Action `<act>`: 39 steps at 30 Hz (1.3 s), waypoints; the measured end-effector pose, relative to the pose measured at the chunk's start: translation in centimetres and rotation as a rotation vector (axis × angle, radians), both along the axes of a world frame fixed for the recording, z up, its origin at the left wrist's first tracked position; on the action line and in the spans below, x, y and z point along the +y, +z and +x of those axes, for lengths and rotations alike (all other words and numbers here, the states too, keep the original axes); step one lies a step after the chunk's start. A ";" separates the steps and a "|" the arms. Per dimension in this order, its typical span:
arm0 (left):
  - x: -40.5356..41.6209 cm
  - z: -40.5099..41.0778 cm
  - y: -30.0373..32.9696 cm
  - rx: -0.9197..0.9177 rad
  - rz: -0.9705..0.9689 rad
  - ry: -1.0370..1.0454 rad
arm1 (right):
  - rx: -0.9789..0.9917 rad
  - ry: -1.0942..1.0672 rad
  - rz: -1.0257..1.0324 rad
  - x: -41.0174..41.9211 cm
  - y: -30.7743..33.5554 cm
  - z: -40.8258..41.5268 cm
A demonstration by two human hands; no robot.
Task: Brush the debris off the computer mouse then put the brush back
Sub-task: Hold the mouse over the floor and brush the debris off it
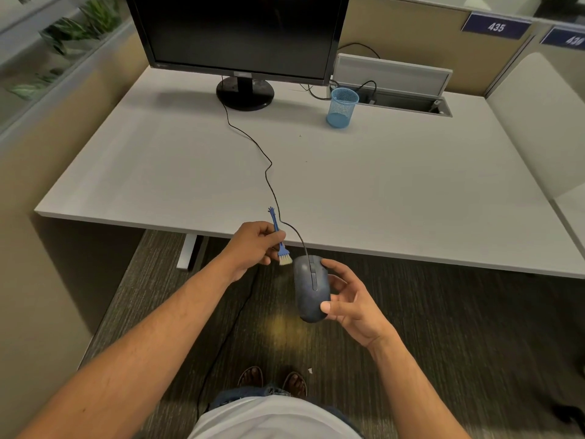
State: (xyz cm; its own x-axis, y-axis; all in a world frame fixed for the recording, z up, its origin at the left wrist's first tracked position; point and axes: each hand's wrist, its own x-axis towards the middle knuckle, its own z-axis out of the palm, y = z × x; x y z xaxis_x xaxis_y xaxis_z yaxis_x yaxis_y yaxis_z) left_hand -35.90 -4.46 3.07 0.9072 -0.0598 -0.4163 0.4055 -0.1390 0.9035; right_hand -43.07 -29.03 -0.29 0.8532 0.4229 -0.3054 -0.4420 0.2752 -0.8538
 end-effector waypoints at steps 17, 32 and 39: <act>-0.7 0.5 0.2 -0.026 0.045 -0.105 | 0.000 0.024 -0.004 0.4 0.1 -0.2; -0.2 0.1 0.3 -0.040 -0.023 0.046 | 0.006 0.050 0.011 0.7 0.1 -0.4; -1.7 0.0 0.8 -0.047 -0.002 0.002 | -0.012 0.069 -0.007 1.3 0.0 -0.4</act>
State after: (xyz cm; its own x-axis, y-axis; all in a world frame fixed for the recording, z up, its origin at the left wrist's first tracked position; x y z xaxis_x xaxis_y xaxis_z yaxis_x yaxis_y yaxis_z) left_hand -35.86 -6.19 3.87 0.9259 -0.0592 -0.3732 0.3629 -0.1363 0.9218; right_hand -43.52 -27.72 -0.28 0.8256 0.4787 -0.2987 -0.4496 0.2383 -0.8608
